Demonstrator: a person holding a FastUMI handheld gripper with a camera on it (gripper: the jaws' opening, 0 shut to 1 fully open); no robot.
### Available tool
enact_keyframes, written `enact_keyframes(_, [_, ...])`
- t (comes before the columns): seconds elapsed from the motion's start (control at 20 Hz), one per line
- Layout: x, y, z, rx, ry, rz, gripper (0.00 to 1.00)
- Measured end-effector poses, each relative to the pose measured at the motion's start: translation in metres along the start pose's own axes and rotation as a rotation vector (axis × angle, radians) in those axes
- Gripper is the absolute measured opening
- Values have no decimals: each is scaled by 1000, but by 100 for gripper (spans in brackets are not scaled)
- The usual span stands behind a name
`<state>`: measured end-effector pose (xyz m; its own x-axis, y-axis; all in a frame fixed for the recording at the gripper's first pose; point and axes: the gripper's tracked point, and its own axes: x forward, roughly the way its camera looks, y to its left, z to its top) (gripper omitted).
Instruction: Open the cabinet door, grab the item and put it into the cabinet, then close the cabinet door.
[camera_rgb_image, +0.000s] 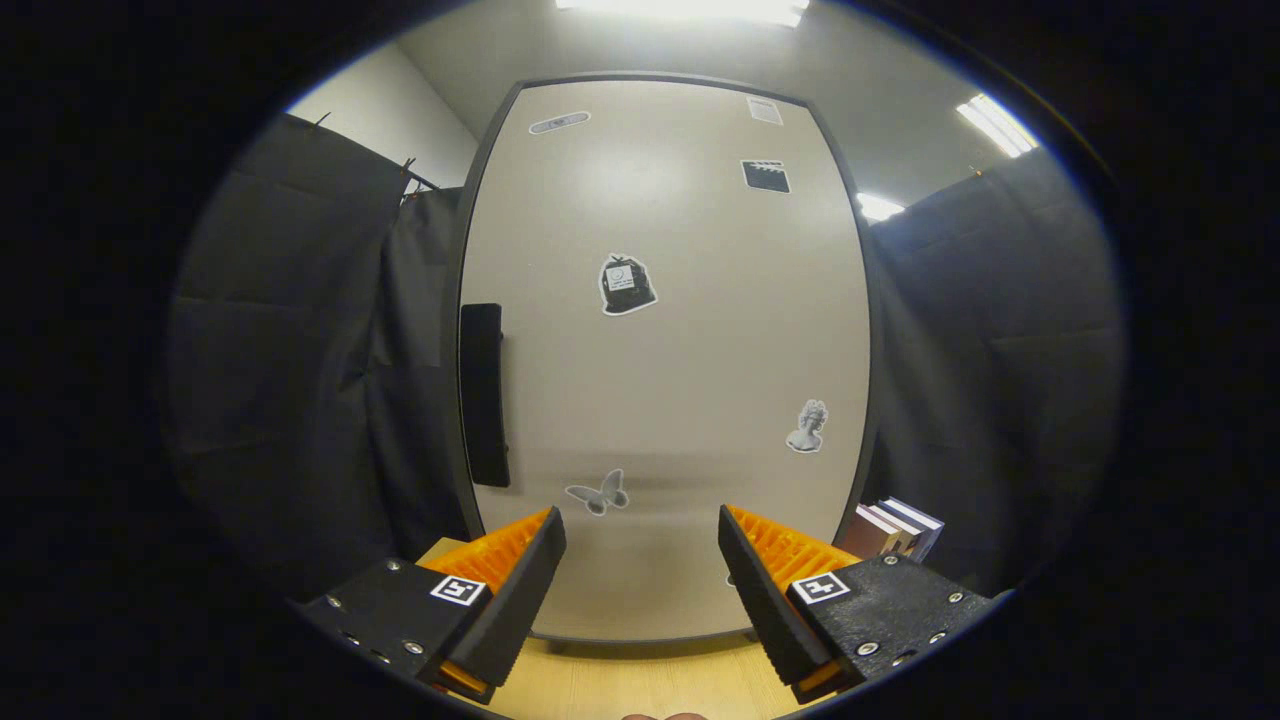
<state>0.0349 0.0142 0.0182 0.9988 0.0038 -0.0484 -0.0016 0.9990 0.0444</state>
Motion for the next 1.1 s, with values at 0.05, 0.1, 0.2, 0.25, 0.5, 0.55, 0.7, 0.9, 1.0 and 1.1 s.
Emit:
enact_keyframes(0.05, [7,8,7,-7,-9,9,95])
enact_keyframes(0.1, [14,19,13,-16,-21,20,95])
enact_keyframes(0.2, [27,43,19,-26,-26,50,95])
enact_keyframes(0.25, [34,56,21,-24,-24,69,95])
enact_keyframes(0.5, [66,95,19,-28,6,112,84])
enact_keyframes(0.55, [71,97,17,-43,22,109,76])
enact_keyframes(0.7, [76,102,13,-19,63,119,37])
enact_keyframes(0.9, [73,102,11,-49,70,174,25])
enact_keyframes(1.0, [68,102,11,-55,79,204,23])
enact_keyframes(1.1, [63,101,10,-52,86,243,23])
